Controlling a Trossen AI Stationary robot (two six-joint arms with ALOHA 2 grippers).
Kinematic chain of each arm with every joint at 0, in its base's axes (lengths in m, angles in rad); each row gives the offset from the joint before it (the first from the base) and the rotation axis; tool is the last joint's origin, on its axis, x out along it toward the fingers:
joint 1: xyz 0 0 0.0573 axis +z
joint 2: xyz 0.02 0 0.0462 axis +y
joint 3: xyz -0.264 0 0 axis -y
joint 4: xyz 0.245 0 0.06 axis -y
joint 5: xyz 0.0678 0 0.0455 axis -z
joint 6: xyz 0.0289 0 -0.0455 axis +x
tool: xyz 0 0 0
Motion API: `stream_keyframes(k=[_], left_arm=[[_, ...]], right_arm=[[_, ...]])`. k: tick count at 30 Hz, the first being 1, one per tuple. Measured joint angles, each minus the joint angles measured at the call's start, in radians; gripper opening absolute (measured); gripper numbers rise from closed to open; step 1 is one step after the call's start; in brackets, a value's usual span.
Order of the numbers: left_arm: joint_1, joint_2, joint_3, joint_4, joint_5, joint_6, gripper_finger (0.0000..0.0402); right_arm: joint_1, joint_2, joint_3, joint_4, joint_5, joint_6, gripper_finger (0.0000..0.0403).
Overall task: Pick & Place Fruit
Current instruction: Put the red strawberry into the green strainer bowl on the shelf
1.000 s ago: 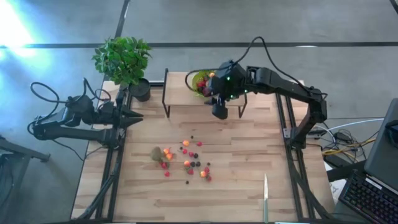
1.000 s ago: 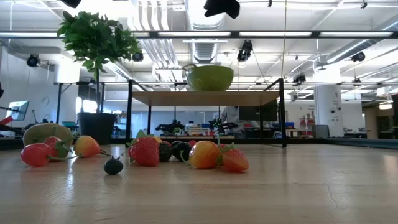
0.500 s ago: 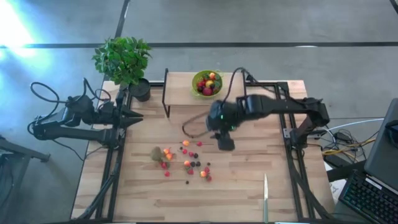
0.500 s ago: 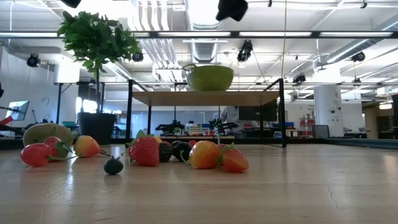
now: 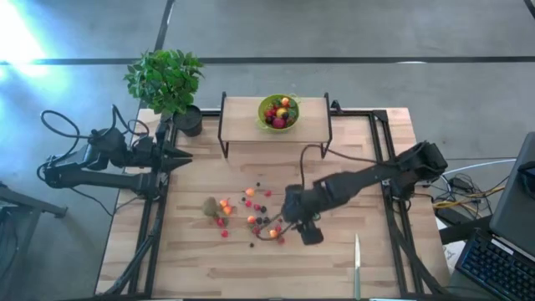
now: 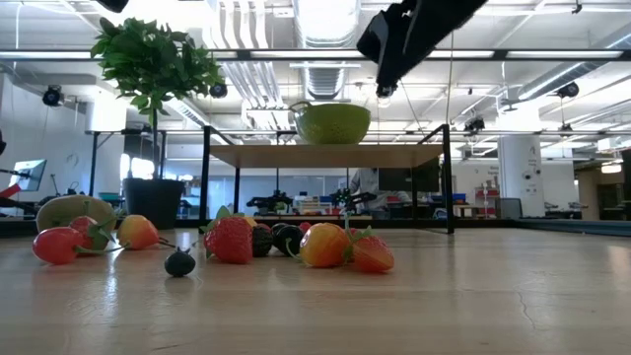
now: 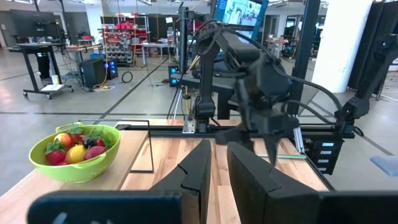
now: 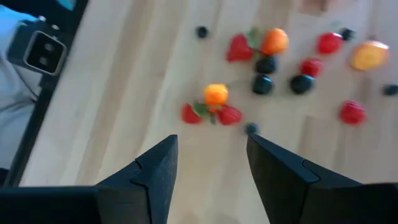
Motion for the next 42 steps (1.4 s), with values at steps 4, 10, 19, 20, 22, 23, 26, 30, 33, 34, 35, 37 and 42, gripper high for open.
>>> stream_keyframes(k=[4, 10, 19, 20, 22, 23, 26, 30, 33, 34, 35, 37, 42], left_arm=[[0.0, 0.0, 0.0, 0.0, 0.0, 0.0, 0.0062], [0.0, 0.0, 0.0, 0.0, 0.0, 0.0, 0.0062], [0.0, 0.0, 0.0, 0.0, 0.0, 0.0, 0.0062], [0.0, 0.0, 0.0, 0.0, 0.0, 0.0, 0.0062], [-0.001, 0.0, 0.0, 0.0, 0.0, 0.0, 0.0062], [-0.001, 0.0, 0.0, 0.0, 0.0, 0.0, 0.0062], [-0.001, 0.0, 0.0, 0.0, 0.0, 0.0, 0.0062], [-0.001, 0.0, 0.0, 0.0, 0.0, 0.0, 0.0062], [-0.001, 0.002, 0.0, 0.0, 0.0, 0.0, 0.0062], [-0.001, 0.002, 0.0, 0.0, 0.0, 0.0, 0.0062], [0.0, 0.004, 0.0, 0.0, 0.0, 0.0, 0.0062], [0.0, 0.005, 0.0, 0.0, 0.0, 0.0, 0.0062], [0.0, 0.006, 0.0, 0.0, 0.0, 0.0, 0.0062]], right_arm=[[0.033, 0.0, -0.08, 0.166, 0.0, 0.025, 0.018], [0.052, 0.002, -0.187, 0.384, 0.015, 0.061, 0.0169], [0.052, 0.002, -0.347, 0.605, 0.061, 0.137, 0.0182], [0.051, 0.002, -0.365, 0.626, 0.064, 0.146, 0.0183], [0.051, 0.007, -0.395, 0.666, 0.083, 0.166, 0.0185], [0.051, 0.011, -0.407, 0.684, 0.087, 0.174, 0.0185], [0.051, 0.036, -0.429, 0.725, 0.105, 0.19, 0.0181], [0.051, 0.088, -0.416, 0.737, 0.125, 0.195, 0.0176], [0.051, 0.134, -0.383, 0.735, 0.135, 0.195, 0.0178], [0.051, 0.147, -0.371, 0.74, 0.136, 0.193, 0.018], [0.051, 0.158, -0.361, 0.738, 0.136, 0.192, 0.0183], [0.05, 0.177, -0.344, 0.729, 0.136, 0.189, 0.0187], [0.046, 0.192, -0.303, 0.658, 0.136, 0.189, 0.018]])
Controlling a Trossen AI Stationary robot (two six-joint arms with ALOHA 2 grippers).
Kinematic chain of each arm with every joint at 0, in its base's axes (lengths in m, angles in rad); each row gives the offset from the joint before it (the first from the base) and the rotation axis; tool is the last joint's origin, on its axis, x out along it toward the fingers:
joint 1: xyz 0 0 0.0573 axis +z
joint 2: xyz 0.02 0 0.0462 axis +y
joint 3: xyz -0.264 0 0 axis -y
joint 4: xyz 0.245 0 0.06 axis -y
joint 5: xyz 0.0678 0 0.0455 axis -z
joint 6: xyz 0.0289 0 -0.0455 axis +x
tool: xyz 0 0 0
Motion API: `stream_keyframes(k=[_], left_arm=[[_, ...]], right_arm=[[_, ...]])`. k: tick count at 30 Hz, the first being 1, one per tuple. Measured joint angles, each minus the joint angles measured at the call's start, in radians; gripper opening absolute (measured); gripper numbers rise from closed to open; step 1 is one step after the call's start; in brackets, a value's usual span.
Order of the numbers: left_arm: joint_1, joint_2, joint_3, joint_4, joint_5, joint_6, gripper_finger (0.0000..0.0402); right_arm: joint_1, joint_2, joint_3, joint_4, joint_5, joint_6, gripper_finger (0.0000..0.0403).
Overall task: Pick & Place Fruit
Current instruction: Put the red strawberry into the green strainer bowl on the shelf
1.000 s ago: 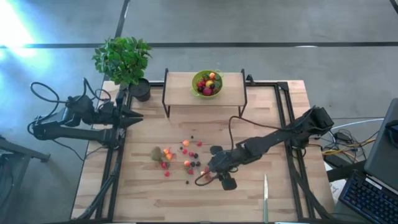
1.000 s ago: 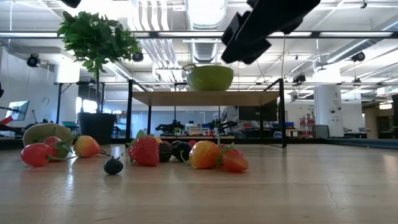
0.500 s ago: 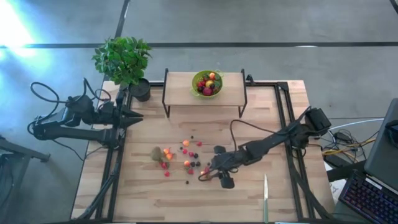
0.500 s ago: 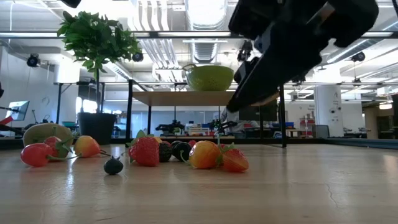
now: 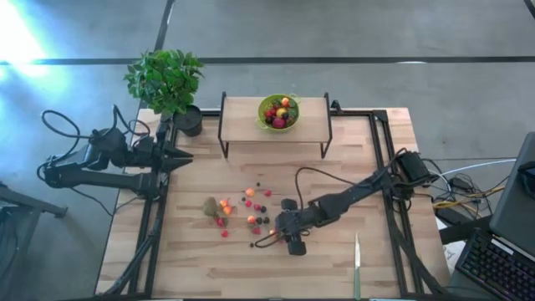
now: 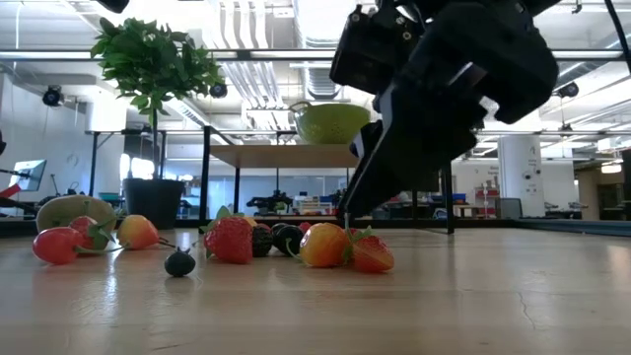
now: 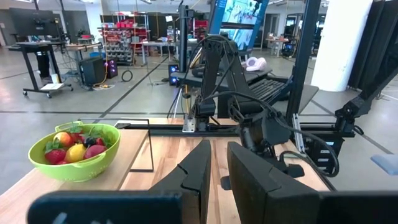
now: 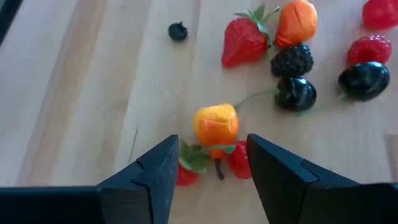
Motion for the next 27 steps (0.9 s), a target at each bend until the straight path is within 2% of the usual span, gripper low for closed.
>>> stream_keyframes(k=[7, 15, 27], left_arm=[[0.001, 0.002, 0.0, 0.0, 0.0, 0.0, 0.0062], [0.0, 0.009, 0.0, 0.0, 0.0, 0.0, 0.0062], [0.0, 0.011, 0.0, 0.0, 0.0, 0.0, 0.0062]], right_arm=[[-0.001, 0.031, 0.022, -0.002, 0.001, -0.014, 0.0121], [0.0, 0.022, 0.021, -0.015, -0.002, -0.02, 0.0017], [-0.001, -0.001, 0.026, -0.041, -0.003, -0.022, 0.0008]])
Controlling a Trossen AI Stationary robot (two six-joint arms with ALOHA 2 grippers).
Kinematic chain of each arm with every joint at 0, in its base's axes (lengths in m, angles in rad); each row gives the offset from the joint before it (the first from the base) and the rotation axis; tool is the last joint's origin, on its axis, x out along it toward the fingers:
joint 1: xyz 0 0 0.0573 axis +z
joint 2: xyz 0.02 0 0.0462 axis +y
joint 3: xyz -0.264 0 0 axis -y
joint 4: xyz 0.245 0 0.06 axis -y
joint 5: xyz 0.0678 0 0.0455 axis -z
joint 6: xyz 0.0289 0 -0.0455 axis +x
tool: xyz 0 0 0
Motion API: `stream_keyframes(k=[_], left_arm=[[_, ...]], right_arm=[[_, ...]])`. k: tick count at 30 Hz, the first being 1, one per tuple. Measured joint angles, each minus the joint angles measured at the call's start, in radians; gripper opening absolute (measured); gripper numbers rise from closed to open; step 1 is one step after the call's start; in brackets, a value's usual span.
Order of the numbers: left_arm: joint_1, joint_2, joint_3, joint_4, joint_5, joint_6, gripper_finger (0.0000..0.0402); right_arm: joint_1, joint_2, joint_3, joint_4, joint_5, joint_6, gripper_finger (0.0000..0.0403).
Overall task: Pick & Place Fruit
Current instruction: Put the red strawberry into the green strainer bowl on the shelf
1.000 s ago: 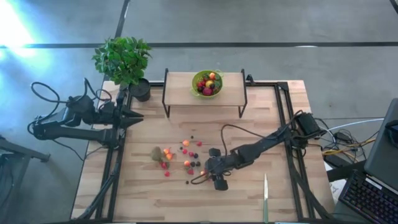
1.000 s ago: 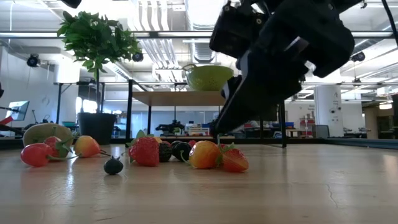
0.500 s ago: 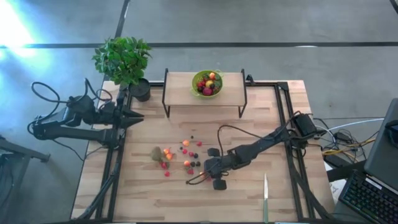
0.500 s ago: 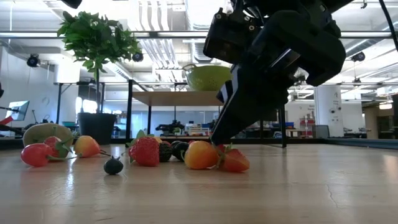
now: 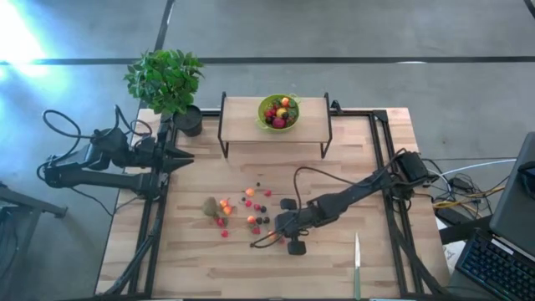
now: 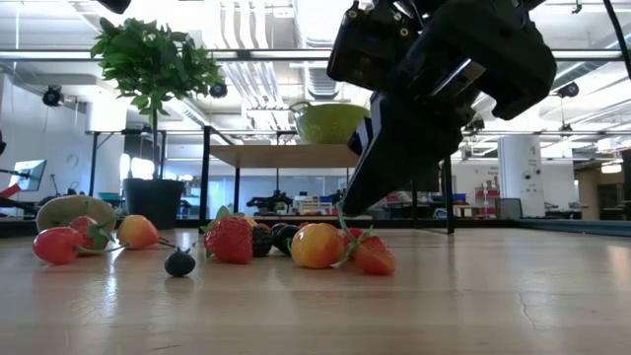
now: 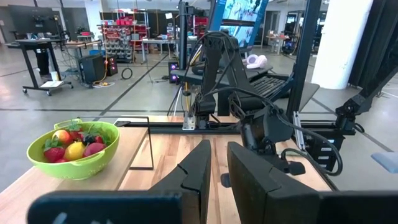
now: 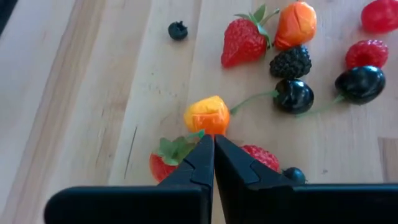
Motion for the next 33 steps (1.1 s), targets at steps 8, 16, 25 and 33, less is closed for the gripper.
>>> stream_keyframes(k=[8, 16, 25, 33], left_arm=[[0.0, 0.0, 0.0, 0.0, 0.0, 0.0, 0.0062], [0.0, 0.0, 0.0, 0.0, 0.0, 0.0, 0.0062], [-0.001, 0.001, 0.0, 0.001, 0.0, 0.0, 0.0062], [-0.001, 0.002, 0.0, 0.0, 0.0, 0.0, 0.0062]], right_arm=[[0.0, -0.007, 0.0, 0.001, 0.0, -0.001, 0.0008], [0.0, -0.026, 0.008, -0.013, 0.0, -0.001, 0.0008], [-0.005, -0.172, 0.058, -0.132, 0.013, -0.073, 0.0008], [-0.043, -0.321, 0.065, -0.179, 0.034, -0.111, 0.0008]])
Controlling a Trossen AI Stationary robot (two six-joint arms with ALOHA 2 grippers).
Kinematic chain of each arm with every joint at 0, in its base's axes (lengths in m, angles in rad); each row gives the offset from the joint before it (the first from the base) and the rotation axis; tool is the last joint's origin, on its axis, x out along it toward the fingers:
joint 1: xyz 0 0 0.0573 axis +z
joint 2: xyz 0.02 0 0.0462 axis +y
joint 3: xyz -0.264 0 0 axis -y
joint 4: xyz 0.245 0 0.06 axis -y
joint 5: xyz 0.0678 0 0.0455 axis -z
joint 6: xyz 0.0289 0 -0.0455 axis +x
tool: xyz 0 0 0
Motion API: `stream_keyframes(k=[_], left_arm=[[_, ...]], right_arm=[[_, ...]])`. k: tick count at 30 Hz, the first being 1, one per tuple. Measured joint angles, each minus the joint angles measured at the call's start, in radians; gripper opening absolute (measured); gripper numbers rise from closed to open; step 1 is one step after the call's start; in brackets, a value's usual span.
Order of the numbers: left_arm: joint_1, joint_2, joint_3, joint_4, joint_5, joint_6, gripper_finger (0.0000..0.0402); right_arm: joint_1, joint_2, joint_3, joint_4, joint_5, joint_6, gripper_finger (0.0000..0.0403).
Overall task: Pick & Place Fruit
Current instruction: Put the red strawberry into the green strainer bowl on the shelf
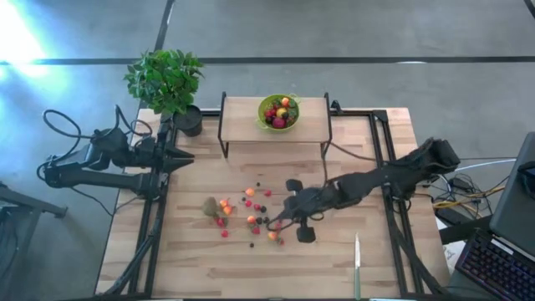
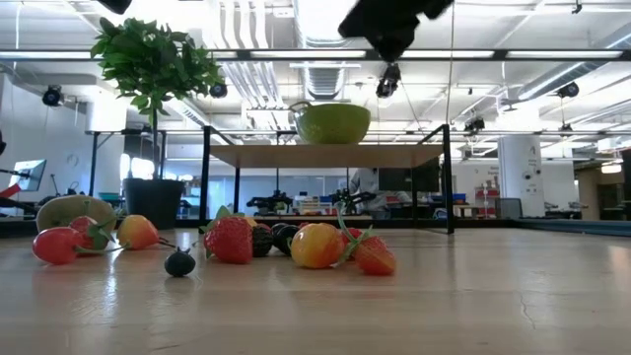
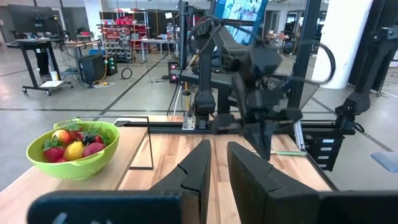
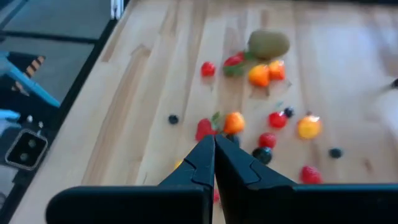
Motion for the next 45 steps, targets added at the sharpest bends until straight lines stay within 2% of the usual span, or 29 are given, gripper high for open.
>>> stream_keyframes(k=[11, 32, 45], left_arm=[[0.001, 0.0, 0.0, 0.0, 0.0, 0.0, 0.0062], [0.001, 0.0, 0.0, 0.0, 0.0, 0.0, 0.0062], [0.001, 0.0, 0.0, 0.0, 0.0, 0.0, 0.0062]], right_arm=[[-0.069, -0.067, 0.007, -0.033, 0.001, -0.053, 0.0008], [-0.243, -0.073, 0.308, -0.316, -0.008, -0.156, 0.0008], [-0.381, -0.072, 0.344, -0.388, -0.008, -0.16, 0.0008]])
